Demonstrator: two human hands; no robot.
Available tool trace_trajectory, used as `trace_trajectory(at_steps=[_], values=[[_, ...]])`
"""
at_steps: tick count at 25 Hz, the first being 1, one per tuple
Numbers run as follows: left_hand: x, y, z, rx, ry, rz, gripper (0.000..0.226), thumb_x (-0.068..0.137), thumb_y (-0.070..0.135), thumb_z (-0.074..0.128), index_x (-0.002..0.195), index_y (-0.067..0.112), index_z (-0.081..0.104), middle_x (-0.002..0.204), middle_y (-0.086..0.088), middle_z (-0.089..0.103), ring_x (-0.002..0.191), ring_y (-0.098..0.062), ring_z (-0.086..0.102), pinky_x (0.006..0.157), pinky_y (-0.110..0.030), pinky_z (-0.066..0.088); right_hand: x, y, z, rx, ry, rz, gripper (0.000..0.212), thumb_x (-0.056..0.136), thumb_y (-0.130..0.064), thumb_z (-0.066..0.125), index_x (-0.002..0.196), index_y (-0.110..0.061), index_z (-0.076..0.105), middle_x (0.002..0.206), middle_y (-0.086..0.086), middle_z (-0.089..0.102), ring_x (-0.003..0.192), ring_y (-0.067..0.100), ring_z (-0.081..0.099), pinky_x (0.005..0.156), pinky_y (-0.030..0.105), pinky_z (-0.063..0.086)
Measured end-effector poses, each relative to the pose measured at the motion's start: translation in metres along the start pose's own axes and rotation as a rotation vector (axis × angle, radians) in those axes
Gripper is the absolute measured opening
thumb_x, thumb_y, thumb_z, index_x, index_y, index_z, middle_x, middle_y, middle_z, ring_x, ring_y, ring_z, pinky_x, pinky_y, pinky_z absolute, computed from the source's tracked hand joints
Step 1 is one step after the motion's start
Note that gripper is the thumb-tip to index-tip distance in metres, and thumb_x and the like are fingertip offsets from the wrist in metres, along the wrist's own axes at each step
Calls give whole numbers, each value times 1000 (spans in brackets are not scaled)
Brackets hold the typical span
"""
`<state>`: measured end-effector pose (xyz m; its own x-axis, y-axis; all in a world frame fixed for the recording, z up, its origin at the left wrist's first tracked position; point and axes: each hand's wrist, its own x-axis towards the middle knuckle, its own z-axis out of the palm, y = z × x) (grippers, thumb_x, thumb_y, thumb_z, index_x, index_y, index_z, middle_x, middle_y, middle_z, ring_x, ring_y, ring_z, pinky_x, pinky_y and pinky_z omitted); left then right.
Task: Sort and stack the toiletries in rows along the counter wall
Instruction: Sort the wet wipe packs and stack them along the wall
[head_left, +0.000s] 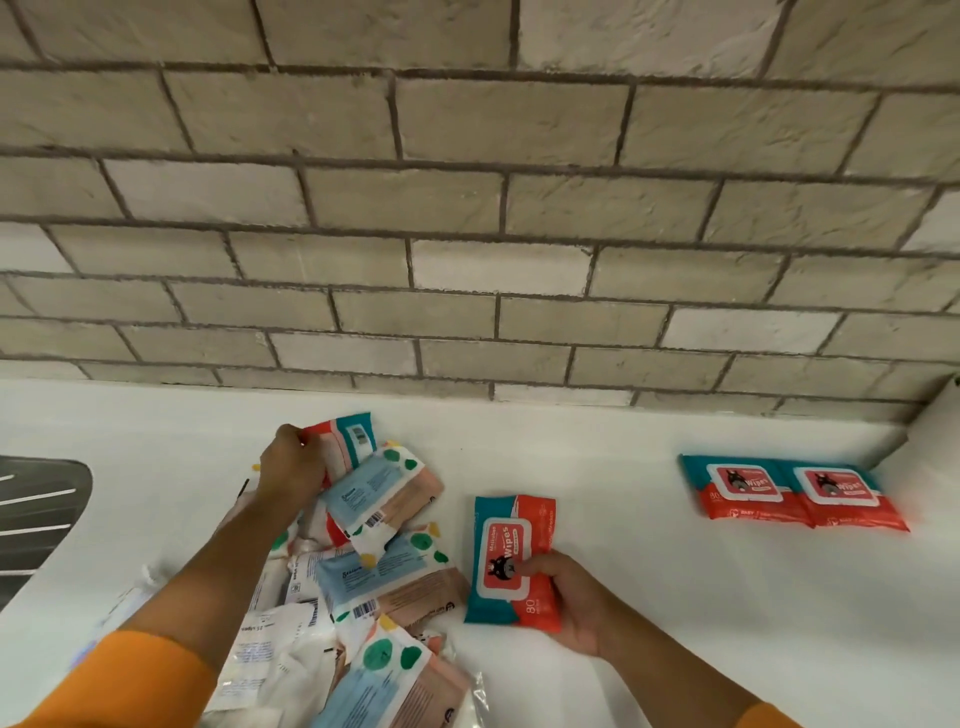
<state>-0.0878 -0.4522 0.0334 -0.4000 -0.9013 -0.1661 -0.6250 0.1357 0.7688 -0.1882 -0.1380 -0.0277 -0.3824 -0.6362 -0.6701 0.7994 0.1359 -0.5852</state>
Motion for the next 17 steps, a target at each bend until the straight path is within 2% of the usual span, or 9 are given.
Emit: trace_trajectory(at_steps=[2, 4, 6, 8, 11, 13, 14, 15, 17], values=[[-17, 8, -10, -50, 89, 138, 24, 106, 24, 36, 111, 5, 48, 106, -13, 62, 88, -31, 60, 70, -41, 53, -6, -1, 3, -7, -7, -27, 51, 84, 8, 61, 134, -5, 59, 120, 27, 71, 107, 43, 72, 83, 51, 62], [-39, 18, -23, -155, 184, 233, 27, 107, 26, 37, 115, 3, 48, 103, -11, 59, 85, -29, 59, 63, -31, 47, -14, -3, 4, -25, -18, -68, 50, 84, 9, 61, 132, -6, 59, 118, 26, 72, 106, 43, 72, 84, 51, 62], [-61, 26, -36, -289, 274, 270, 27, 108, 29, 38, 116, 5, 48, 100, -8, 60, 81, -24, 60, 60, -28, 45, -24, -5, 7, -70, -26, -107, 50, 85, 10, 62, 132, -8, 59, 117, 25, 73, 105, 42, 73, 89, 54, 60], [-78, 27, -40, -468, 274, 240, 25, 107, 33, 40, 113, 10, 47, 96, -6, 62, 81, -22, 64, 66, -34, 52, -38, -7, 12, -121, -20, -153, 49, 87, 9, 64, 131, -11, 59, 115, 21, 75, 104, 40, 74, 92, 55, 58], [-102, 25, -31, -665, 133, 36, 23, 107, 33, 39, 113, 13, 49, 98, -12, 65, 94, -33, 67, 78, -47, 56, -59, -7, 19, -122, -6, -246, 47, 87, 4, 70, 130, -12, 60, 116, 18, 75, 106, 40, 73, 98, 60, 55], [-124, 31, -21, -796, -43, -162, 26, 108, 30, 36, 108, 14, 57, 107, -16, 69, 91, -30, 68, 78, -45, 58, -75, -4, 24, -114, 6, -296, 47, 87, 2, 71, 130, -12, 61, 115, 18, 76, 106, 41, 73, 101, 63, 52], [-138, 32, -16, -893, -148, -256, 30, 108, 29, 34, 102, 14, 60, 99, -16, 72, 81, -25, 70, 71, -38, 58, -84, -1, 27, -126, 18, -315, 46, 87, 2, 72, 129, -13, 61, 114, 17, 76, 105, 40, 73, 101, 63, 52], [-153, 35, -13, -988, -237, -354, 33, 109, 28, 32, 97, 14, 60, 81, -14, 73, 66, -21, 70, 59, -30, 57, -92, 2, 30, -143, 27, -330, 46, 87, 2, 72, 129, -15, 62, 113, 15, 77, 103, 39, 74, 99, 61, 53], [-182, 36, -3, -1057, -338, -399, 35, 109, 21, 28, 90, 10, 55, 46, -2, 63, 38, -11, 61, 35, -18, 47, -108, 9, 34, -182, 28, -361, 45, 88, 2, 72, 127, -18, 62, 111, 11, 78, 100, 34, 76, 93, 54, 59]])
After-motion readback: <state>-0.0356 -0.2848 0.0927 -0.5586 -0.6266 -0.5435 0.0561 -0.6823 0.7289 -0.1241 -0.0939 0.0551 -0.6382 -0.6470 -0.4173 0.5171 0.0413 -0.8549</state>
